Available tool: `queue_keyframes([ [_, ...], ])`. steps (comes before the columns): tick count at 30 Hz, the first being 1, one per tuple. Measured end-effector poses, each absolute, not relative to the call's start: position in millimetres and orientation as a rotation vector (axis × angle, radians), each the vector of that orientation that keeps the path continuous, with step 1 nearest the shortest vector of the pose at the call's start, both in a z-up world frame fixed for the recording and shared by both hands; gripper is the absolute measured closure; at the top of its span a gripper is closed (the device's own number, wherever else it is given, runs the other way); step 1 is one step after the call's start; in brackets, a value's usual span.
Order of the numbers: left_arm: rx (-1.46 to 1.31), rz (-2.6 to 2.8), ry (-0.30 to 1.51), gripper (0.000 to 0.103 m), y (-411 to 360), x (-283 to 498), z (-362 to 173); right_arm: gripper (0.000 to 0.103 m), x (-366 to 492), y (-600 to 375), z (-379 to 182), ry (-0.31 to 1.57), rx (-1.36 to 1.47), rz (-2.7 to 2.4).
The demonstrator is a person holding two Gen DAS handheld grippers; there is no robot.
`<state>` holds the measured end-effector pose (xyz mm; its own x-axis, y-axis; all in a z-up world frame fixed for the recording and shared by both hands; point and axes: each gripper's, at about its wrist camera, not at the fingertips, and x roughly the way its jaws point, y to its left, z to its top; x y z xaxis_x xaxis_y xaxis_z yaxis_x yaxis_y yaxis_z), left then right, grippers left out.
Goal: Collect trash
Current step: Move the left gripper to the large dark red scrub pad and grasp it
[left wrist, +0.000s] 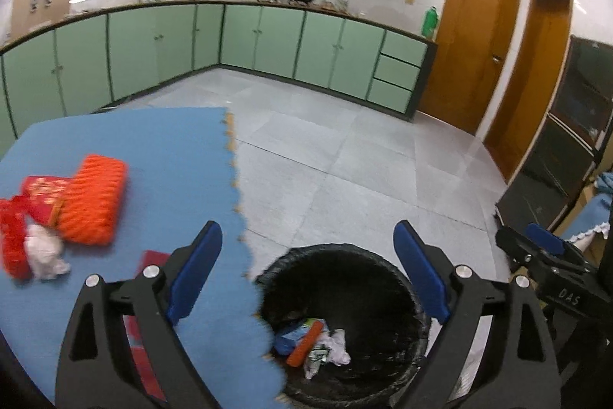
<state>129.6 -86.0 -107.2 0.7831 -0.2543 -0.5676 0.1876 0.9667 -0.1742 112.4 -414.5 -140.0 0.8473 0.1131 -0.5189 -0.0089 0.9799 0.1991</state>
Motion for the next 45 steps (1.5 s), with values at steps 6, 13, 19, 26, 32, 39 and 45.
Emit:
queue_keyframes([
  [6,-0.095,-0.141,0.612,0.014,-44.9,102.6,-98.8,0.006,106.4,-381.7,-129.7,0.527,0.194,0.121],
  [13,-0.104,-0.045,0.644,0.014,-4.3,77.9,-111.0,0.006,98.2,-336.2,-133.0,0.526,0.181,0.188],
  [19,-0.122,-0.015,0.682,0.014,14.2,65.0,-130.2,0.006,91.0,-309.2,-142.1,0.542,0.168,0.221],
  [26,-0.129,-0.005,0.717,0.014,19.6,58.0,-151.0,0.006,85.4,-298.0,-153.2,0.562,0.155,0.239],
  [32,-0.124,0.005,0.748,0.014,20.4,61.1,-164.6,0.006,84.8,-292.9,-159.4,0.573,0.153,0.245],
  [39,-0.138,0.023,0.784,0.014,21.7,69.1,-177.3,0.006,86.3,-292.3,-161.5,0.577,0.147,0.25],
  [45,-0.132,0.02,0.796,0.014,20.5,72.7,-179.0,0.006,88.6,-291.3,-163.7,0.584,0.148,0.256],
])
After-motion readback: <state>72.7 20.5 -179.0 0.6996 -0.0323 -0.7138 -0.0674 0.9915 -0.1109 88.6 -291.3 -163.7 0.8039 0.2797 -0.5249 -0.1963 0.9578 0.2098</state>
